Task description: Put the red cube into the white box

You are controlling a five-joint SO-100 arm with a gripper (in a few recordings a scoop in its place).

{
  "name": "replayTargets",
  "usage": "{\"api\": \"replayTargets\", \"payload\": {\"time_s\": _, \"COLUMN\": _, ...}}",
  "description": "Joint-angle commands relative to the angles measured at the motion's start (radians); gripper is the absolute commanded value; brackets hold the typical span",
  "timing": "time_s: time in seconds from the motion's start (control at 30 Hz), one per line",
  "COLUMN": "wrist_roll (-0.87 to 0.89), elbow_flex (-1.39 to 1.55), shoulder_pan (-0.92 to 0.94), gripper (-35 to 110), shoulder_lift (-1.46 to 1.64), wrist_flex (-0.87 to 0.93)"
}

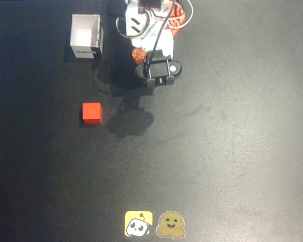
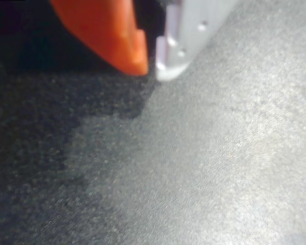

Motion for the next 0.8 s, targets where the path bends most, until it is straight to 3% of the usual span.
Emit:
{"api": "replayTargets", "payload": {"time_s": 0.0, "wrist_roll": 0.041, "elbow_flex": -0.003, "shoulder_pan": 0.008, "gripper": 0, "shoulder_lift": 0.006, "wrist_flex": 0.008}}
{"api": "replayTargets", "payload": {"time_s": 0.77, "wrist_roll": 0.034, "elbow_flex": -0.005, "shoulder_pan": 0.015, "gripper": 0, "shoulder_lift": 0.006, "wrist_flex": 0.008}}
